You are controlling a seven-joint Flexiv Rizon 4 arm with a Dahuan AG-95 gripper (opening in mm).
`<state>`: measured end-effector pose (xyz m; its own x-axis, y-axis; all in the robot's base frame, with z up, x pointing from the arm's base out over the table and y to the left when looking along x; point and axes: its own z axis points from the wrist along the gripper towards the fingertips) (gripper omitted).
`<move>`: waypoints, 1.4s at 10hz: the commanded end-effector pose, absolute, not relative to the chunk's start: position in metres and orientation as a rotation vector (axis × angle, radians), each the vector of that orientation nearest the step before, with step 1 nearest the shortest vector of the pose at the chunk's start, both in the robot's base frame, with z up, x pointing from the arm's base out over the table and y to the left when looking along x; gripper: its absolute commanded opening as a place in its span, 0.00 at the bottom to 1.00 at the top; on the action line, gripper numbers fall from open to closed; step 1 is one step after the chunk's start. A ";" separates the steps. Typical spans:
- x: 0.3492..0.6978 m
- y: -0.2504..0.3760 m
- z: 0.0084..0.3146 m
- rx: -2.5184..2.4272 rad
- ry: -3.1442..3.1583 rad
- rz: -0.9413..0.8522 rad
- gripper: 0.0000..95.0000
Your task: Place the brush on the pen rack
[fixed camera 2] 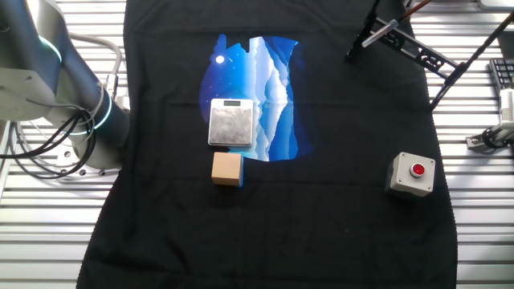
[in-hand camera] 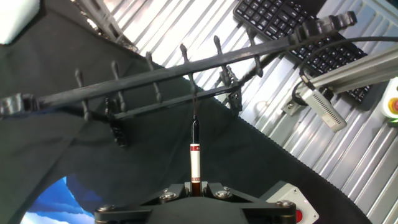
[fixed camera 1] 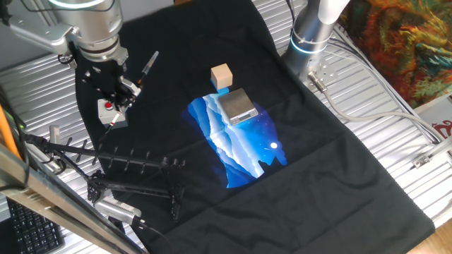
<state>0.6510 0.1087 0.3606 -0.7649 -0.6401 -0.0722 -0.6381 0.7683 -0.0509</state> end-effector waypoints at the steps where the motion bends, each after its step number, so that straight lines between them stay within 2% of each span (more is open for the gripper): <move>1: 0.649 0.109 0.360 -1.030 2.874 -0.044 0.00; 14: 0.644 0.116 0.367 -0.943 2.904 -0.091 0.00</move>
